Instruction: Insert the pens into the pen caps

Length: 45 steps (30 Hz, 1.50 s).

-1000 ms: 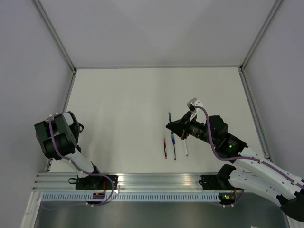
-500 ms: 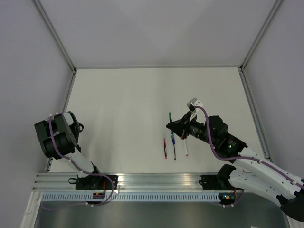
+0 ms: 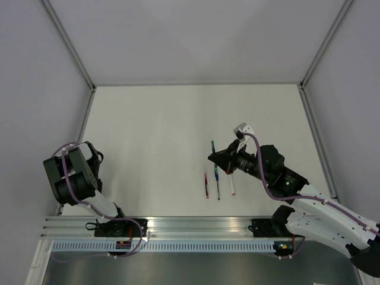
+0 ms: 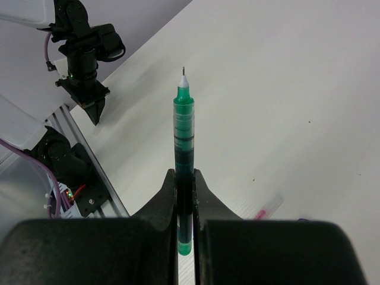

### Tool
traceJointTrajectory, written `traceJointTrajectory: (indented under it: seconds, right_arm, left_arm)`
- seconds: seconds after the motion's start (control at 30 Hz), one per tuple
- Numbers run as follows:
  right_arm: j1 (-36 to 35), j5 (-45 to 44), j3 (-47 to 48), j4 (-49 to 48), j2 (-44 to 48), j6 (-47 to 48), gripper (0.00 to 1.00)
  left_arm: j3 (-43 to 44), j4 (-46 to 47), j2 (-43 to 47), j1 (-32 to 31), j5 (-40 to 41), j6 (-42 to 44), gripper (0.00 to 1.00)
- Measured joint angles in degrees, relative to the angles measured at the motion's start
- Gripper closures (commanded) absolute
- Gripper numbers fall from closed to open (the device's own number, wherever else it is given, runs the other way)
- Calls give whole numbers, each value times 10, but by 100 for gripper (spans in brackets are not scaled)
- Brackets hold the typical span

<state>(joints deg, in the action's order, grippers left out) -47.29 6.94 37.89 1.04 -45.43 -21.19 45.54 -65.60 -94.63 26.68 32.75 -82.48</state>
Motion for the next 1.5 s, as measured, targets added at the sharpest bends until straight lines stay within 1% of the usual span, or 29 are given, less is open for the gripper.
traceJointTrajectory:
  seconds: [0.3,0.47,0.67,0.8,0.87,0.9,1.0,1.07,1.1,1.17,1.2,1.27,1.3,1.33,1.37,1.4,1.43,1.5]
  right_arm:
    - [0,-3,0,0,0,0,100]
    - [0,-3,0,-1,1,0,100]
    - [0,-3,-1,-1,5,0,100]
    - [0,-3,-1,-1,5,0,100]
    - [0,-3,-1,-1,5,0,100]
    - [0,-3,-1,-1,5,0,100]
    - [0,-3,-1,-1,5,0,100]
    - [0,-3,-1,-1,6,0,100]
    - [0,-3,-2,-1,7,0,100]
    - [0,-3,-3,-1,10,0,100]
    - [0,-3,-3,-1,10,0,100]
    - [0,-3,-3,-1,11,0,100]
    - [0,-2,-3,-2,12,0,100]
    - [0,-2,-3,-1,12,0,100]
    - [0,-2,-4,-1,12,0,100]
    - [0,-2,-4,-1,12,0,100]
    - [0,-1,-4,-1,12,-1,100]
    - [0,3,-4,-2,12,-1,100]
  left_arm:
    - [-2,14,7,0,-5,45,98]
    - [-17,44,41,-1,-31,101,98]
    - [-7,63,48,-2,-47,152,98]
    - [13,94,92,-4,-58,186,98]
    - [16,114,127,-5,-66,224,98]
    - [15,126,144,-5,-74,246,93]
    - [9,167,182,-5,-104,315,87]
    - [-1,194,201,-5,-135,349,88]
    - [-7,200,206,-5,-149,356,92]
    - [-24,208,211,-5,-174,357,96]
    - [-33,207,211,-5,-188,350,93]
    - [-45,188,211,-6,-201,317,80]
    - [-46,173,211,-6,-200,296,58]
    - [-46,153,212,-5,-197,271,49]
    - [-46,133,215,-5,-194,244,44]
    - [-46,115,221,-5,-191,216,36]
    - [-46,97,231,-5,-186,189,32]
    - [-46,65,266,-5,-176,130,31]
